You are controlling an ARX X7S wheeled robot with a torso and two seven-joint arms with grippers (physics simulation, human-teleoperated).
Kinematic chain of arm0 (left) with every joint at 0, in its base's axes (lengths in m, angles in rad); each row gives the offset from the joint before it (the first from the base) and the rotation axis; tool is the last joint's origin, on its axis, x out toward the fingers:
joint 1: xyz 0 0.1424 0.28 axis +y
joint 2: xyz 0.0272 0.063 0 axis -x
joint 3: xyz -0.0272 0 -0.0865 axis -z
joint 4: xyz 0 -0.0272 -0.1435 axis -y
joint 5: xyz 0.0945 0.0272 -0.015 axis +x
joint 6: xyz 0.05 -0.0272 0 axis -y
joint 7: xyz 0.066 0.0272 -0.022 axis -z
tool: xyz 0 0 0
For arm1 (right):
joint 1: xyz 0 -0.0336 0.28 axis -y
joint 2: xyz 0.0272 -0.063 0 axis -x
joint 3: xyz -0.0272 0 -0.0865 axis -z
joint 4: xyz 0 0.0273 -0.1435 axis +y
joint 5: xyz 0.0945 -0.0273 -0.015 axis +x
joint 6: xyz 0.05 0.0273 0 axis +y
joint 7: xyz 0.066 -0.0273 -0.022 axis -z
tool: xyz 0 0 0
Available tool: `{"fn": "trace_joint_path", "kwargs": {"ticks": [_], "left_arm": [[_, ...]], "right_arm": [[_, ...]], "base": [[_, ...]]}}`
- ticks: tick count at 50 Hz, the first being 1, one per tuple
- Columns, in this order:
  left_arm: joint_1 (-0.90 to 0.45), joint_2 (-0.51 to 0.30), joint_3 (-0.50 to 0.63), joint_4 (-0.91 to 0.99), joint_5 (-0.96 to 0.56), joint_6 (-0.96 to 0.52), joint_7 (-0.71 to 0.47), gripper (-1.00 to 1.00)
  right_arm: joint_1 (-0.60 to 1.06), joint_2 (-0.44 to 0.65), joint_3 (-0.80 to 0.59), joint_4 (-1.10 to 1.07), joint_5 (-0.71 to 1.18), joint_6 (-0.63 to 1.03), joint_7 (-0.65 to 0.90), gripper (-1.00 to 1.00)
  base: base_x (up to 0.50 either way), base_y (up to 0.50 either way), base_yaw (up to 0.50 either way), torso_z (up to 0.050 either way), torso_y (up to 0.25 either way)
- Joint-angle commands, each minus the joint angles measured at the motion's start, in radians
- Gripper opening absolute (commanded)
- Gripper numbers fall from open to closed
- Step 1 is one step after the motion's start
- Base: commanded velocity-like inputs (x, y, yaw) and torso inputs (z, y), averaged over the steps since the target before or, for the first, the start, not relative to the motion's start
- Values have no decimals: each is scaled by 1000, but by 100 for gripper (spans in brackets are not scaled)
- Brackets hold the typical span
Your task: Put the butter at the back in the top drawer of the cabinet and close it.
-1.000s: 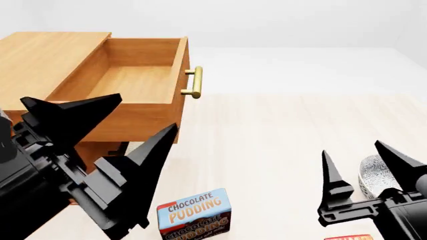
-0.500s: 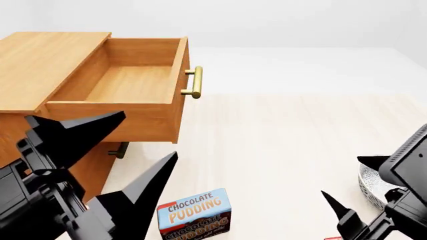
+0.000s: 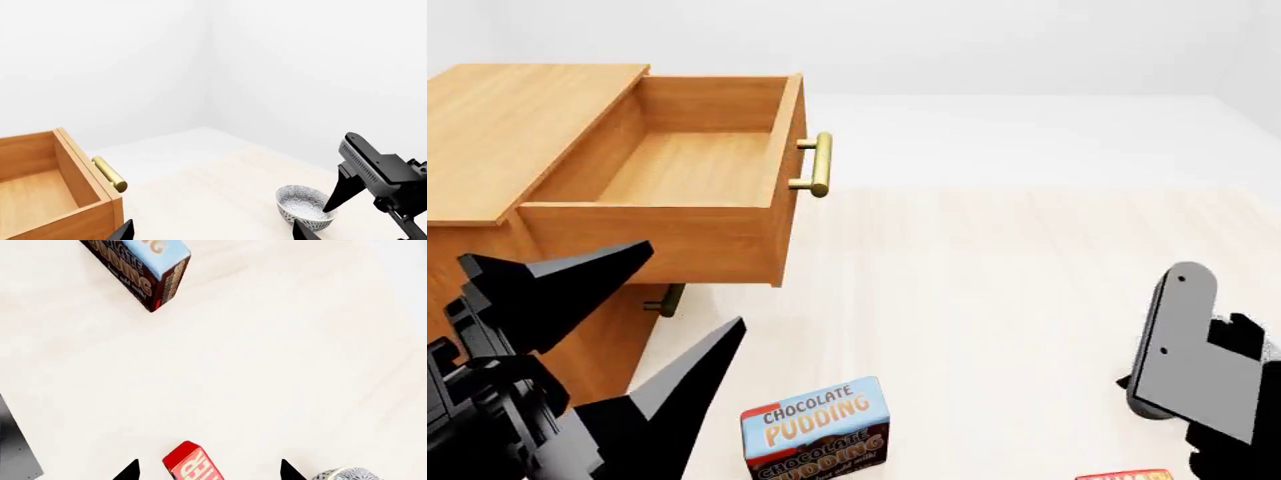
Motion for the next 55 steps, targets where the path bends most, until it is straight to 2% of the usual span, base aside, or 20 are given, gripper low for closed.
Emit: {"fn": "trace_joint_path", "kwargs": {"ticks": [1, 8, 30, 41, 55], "left_arm": [[33, 9, -34, -3, 1, -9, 24, 100], [36, 15, -32, -10, 7, -12, 30, 100], [32, 32, -3, -18, 29, -16, 34, 100], [38, 43, -1, -25, 46, -24, 48, 100], [34, 54, 18, -35, 68, -31, 58, 100]], "right_arm": [[699, -73, -631, 4, -156, 98, -300, 100], [779, -116, -790, 18, -196, 92, -356, 100], [834, -162, -1045, 48, -277, 81, -334, 100], [801, -168, -1140, 90, -346, 51, -286, 100], [732, -187, -1196, 152, -389, 1, -239, 100]], "base": [[0, 0, 0, 0, 0], [0, 0, 0, 0, 0], [0, 0, 0, 0, 0], [0, 0, 0, 0, 0], [0, 0, 0, 0, 0]]}}
